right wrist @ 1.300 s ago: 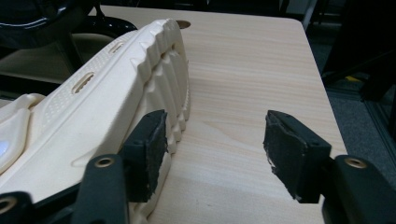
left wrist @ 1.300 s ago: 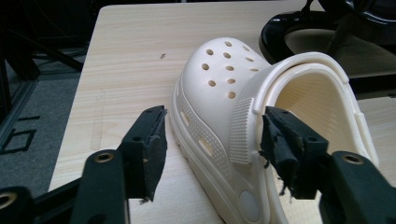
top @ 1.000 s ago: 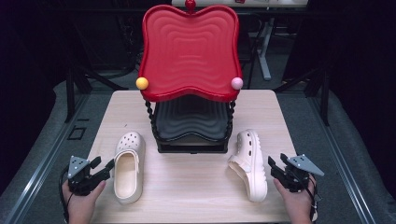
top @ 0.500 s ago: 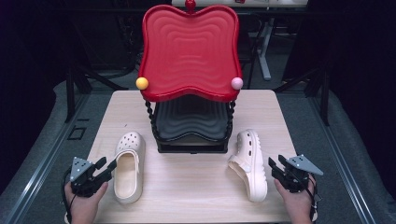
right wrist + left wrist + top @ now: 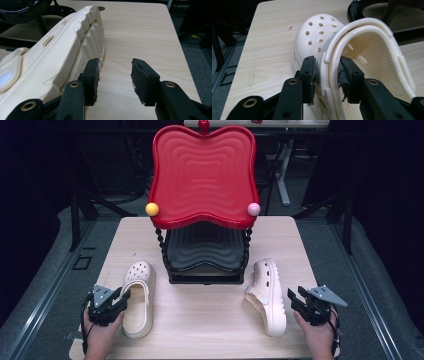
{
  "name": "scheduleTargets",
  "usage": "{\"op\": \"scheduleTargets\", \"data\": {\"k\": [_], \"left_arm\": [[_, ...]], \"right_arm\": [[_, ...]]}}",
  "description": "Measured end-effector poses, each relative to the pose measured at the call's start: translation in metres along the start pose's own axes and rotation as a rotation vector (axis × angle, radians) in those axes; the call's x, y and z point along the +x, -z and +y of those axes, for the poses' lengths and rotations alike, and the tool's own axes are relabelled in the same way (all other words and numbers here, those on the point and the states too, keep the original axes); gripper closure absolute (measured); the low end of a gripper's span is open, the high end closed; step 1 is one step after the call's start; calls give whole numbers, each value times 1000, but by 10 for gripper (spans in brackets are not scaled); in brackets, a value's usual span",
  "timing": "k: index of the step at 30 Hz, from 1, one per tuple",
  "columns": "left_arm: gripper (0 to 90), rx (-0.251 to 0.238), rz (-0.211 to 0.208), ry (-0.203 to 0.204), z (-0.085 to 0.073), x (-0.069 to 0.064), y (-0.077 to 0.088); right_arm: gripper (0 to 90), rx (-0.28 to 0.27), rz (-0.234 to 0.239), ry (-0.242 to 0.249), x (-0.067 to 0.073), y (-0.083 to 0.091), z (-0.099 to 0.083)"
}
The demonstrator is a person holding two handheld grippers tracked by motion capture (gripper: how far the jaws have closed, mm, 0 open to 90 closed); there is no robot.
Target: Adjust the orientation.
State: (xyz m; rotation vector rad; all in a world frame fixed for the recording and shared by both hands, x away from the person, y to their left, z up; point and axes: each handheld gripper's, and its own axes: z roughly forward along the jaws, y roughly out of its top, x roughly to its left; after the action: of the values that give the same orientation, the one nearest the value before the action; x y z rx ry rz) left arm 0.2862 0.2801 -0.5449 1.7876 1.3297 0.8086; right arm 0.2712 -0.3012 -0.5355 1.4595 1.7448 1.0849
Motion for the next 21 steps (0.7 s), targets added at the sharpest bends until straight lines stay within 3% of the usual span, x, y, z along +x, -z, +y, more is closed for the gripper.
{"op": "scheduleTargets", "data": {"k": [10, 13, 21], "left_arm": [[731, 11, 21, -16, 1, -1, -1], [737, 15, 20, -25, 2, -4, 1], [742, 18, -22, -31, 3, -15, 10]], "right_arm": [[571, 14, -3, 1, 1, -2, -1], [571, -5, 7, -11, 0, -2, -1], [571, -10, 5, -23, -4, 1, -1]]}}
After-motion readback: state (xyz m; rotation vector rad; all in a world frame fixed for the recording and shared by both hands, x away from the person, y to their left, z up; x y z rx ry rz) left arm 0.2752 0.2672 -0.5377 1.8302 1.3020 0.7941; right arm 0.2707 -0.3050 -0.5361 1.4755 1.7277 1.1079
